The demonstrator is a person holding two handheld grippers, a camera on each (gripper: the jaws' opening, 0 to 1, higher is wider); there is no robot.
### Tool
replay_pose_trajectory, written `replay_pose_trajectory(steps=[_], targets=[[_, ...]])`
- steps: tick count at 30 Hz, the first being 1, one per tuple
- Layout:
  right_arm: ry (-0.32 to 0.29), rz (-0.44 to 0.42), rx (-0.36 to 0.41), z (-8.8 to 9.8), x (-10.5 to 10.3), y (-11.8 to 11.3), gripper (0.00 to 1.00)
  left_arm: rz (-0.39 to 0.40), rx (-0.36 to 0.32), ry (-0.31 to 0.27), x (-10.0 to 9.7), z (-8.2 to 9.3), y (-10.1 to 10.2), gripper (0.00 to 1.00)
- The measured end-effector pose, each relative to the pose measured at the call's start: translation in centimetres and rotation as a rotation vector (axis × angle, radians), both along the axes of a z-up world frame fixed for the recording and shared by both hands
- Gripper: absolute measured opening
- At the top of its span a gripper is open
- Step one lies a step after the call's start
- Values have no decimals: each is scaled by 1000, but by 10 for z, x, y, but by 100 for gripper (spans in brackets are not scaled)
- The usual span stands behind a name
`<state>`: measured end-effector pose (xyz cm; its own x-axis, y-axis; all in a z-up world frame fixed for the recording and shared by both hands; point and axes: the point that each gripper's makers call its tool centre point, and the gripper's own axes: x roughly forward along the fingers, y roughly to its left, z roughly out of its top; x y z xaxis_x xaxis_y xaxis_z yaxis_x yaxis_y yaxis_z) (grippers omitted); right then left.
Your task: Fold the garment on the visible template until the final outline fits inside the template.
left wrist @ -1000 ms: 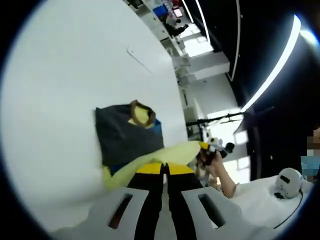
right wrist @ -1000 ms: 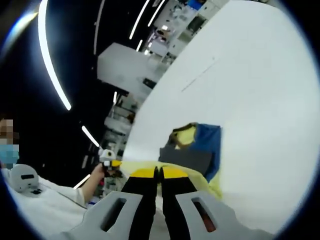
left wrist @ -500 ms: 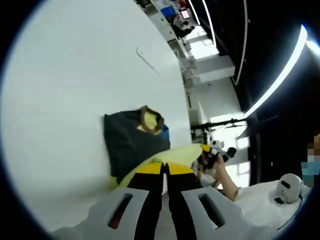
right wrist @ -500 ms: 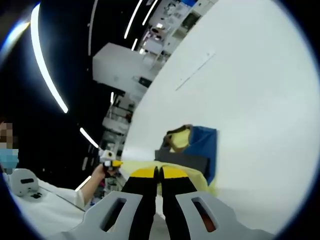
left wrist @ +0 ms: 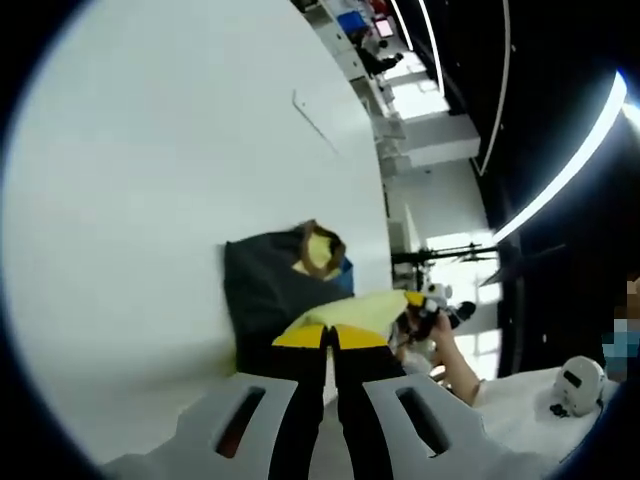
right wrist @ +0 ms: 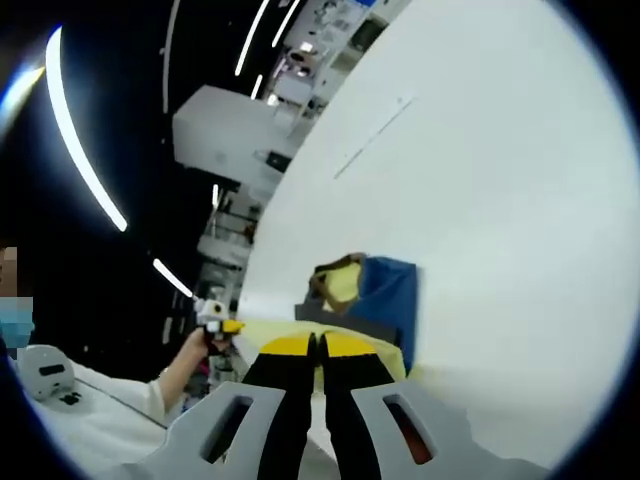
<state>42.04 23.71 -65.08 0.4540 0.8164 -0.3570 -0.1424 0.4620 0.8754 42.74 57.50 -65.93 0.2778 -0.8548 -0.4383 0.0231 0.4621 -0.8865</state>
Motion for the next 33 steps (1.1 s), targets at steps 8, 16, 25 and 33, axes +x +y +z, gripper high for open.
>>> replay_pose_trajectory(steps=[8,16,25,33], targets=[[21,-3,-4,-12,10,1,3,0,14,14,4,-8,-10,0],[44,-9,-4,-18,13,5,3,2,19,31,13,-19,-12,0],[71,-15,-10,-31,22,6,3,7,25,54,20,-31,-14,0],[91,-17,-14,-39,28,9,3,8,27,77,24,-42,-17,0]])
